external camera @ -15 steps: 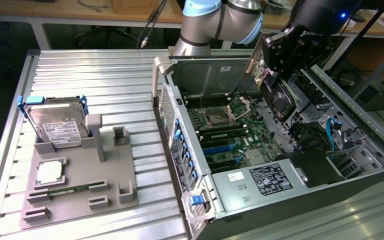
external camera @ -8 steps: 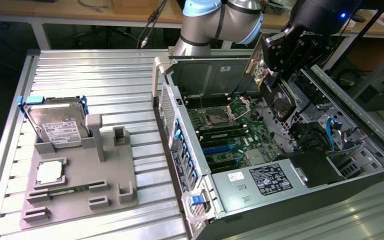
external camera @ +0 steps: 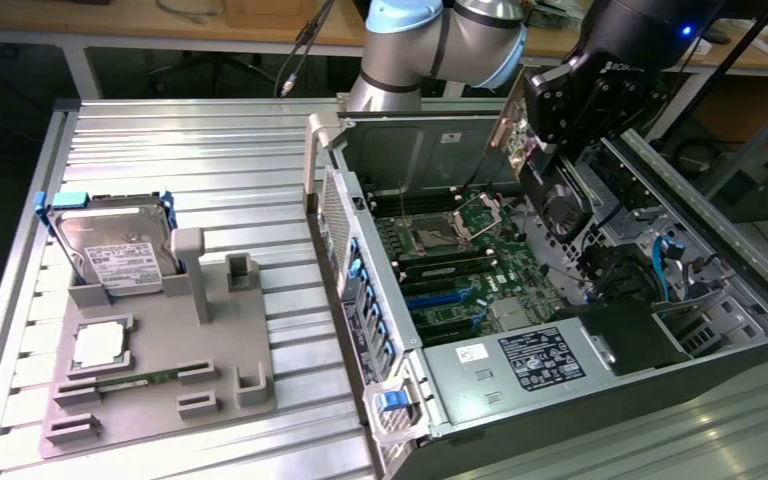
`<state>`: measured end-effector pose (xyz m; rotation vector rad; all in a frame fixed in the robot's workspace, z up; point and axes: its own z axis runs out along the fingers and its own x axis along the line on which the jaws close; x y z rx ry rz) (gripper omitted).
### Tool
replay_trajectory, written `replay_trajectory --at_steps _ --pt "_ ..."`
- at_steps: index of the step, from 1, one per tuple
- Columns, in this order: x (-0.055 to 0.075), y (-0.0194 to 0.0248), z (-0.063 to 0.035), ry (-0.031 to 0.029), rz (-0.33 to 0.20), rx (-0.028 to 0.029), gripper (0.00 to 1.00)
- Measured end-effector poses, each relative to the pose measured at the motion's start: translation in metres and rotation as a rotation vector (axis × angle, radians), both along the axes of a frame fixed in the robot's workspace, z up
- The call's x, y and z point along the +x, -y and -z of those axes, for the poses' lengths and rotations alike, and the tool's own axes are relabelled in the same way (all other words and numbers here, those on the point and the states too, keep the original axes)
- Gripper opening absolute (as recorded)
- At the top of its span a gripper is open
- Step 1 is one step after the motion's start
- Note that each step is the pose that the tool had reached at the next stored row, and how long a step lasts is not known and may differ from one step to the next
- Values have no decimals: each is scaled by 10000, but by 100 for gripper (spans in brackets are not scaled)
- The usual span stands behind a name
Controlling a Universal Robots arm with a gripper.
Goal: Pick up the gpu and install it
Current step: 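Insert the gpu into the slot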
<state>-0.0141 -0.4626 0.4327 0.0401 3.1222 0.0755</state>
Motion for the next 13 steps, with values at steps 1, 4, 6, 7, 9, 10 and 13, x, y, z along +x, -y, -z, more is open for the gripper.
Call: replay_trajectory --at_steps 1,4,6,7,9,10,13 --pt "0 0 0 0 -20 0 27" --pt "0 0 0 0 -97 0 27" --pt "0 0 0 0 -153 0 27" --pt "0 0 0 0 -179 1 27" --pt "0 0 0 0 -236 0 27" --pt "0 0 0 0 -263 0 27" --pt "0 0 0 0 -337 1 27"
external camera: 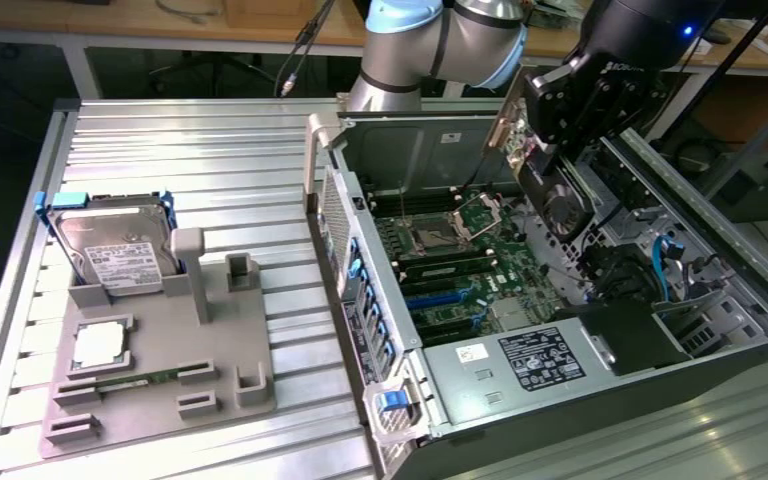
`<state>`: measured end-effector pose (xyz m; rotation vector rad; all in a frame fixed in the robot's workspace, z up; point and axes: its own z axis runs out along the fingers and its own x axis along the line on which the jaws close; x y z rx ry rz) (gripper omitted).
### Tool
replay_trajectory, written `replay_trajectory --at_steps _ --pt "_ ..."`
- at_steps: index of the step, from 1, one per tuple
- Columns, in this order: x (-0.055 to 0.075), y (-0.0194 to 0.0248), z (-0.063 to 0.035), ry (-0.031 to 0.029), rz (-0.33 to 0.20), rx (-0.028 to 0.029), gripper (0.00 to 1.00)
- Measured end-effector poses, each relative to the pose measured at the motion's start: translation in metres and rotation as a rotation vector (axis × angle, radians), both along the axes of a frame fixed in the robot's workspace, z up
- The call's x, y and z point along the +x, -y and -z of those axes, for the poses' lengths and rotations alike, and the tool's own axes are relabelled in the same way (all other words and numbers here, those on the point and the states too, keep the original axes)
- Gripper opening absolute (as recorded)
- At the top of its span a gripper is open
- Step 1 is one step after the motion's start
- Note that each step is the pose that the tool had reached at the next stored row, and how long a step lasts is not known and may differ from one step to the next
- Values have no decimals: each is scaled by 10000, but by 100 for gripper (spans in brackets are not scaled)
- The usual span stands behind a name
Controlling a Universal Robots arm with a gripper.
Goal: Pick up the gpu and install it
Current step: 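Insert the gpu into the slot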
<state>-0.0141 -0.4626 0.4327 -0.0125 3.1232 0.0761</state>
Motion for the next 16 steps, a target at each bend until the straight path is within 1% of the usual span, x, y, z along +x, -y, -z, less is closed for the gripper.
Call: replay_trajectory --at_steps 16 --pt "0 0 0 0 -417 -1 27"
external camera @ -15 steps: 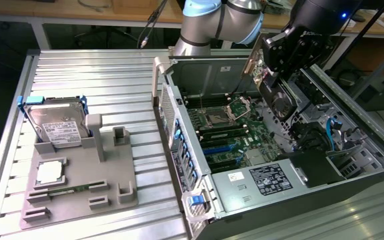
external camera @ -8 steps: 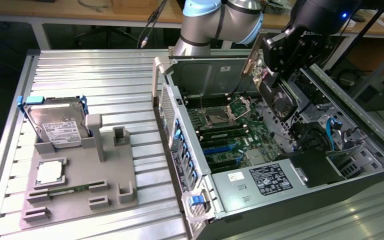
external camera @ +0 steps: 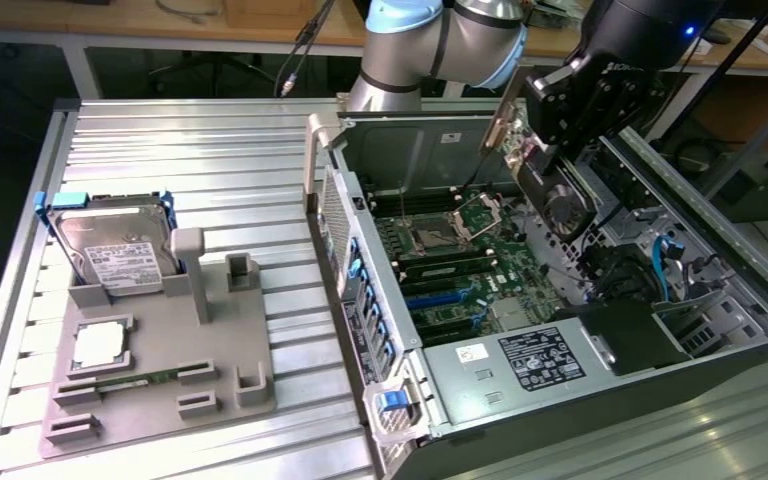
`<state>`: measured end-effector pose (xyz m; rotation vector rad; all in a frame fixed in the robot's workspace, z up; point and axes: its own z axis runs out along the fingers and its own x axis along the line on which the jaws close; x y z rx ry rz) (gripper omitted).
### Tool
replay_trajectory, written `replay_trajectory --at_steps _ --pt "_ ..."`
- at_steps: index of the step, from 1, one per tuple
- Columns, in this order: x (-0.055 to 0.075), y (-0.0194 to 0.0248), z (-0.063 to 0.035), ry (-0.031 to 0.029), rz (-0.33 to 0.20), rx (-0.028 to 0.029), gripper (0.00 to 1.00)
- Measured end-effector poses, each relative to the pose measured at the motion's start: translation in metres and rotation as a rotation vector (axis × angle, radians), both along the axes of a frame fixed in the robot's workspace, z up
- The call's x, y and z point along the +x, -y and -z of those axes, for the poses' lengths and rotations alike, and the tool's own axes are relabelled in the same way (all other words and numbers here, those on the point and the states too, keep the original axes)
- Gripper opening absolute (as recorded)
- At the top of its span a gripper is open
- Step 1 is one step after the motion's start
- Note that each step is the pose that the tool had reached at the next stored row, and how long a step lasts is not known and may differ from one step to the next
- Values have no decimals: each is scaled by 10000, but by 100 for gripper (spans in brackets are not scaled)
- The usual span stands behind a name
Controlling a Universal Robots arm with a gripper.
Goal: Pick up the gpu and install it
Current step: 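Insert the gpu into the slot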
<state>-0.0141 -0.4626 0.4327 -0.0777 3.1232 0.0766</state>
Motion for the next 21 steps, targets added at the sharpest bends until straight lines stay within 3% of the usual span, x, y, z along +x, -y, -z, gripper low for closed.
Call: replay_trajectory --at_steps 21 --pt "0 0 0 0 -713 0 27"
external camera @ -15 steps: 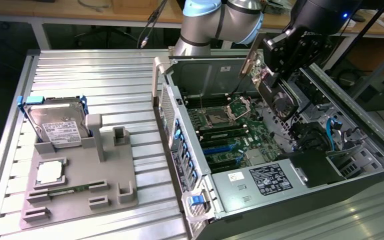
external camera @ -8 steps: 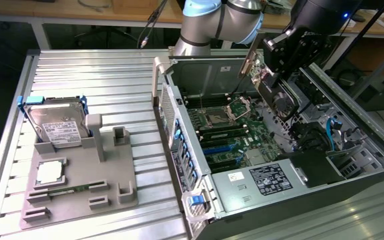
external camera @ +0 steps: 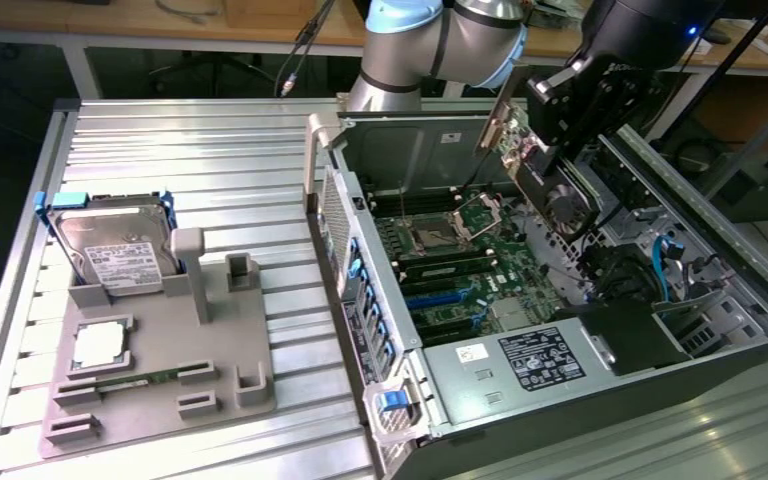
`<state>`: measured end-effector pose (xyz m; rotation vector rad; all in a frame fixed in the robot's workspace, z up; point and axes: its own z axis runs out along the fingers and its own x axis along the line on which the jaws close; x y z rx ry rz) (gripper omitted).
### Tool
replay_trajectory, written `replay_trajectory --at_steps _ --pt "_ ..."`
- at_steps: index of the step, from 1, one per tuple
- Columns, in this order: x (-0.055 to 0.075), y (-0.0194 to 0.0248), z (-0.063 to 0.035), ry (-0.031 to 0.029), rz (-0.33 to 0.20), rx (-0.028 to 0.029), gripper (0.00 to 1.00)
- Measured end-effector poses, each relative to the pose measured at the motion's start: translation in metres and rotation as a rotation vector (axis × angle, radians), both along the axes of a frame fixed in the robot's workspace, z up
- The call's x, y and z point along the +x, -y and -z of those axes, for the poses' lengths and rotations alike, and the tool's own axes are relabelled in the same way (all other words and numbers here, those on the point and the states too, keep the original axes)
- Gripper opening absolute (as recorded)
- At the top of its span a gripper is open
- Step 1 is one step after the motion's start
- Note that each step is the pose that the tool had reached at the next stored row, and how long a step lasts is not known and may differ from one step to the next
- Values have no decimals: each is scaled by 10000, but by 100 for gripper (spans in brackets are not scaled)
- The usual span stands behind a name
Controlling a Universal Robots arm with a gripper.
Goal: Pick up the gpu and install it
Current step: 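Insert the gpu into the slot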
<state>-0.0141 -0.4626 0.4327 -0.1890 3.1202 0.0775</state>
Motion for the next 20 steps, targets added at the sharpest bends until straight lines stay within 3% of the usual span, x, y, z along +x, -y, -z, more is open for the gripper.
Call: replay_trajectory --at_steps 20 --pt "0 0 0 0 -679 0 27"
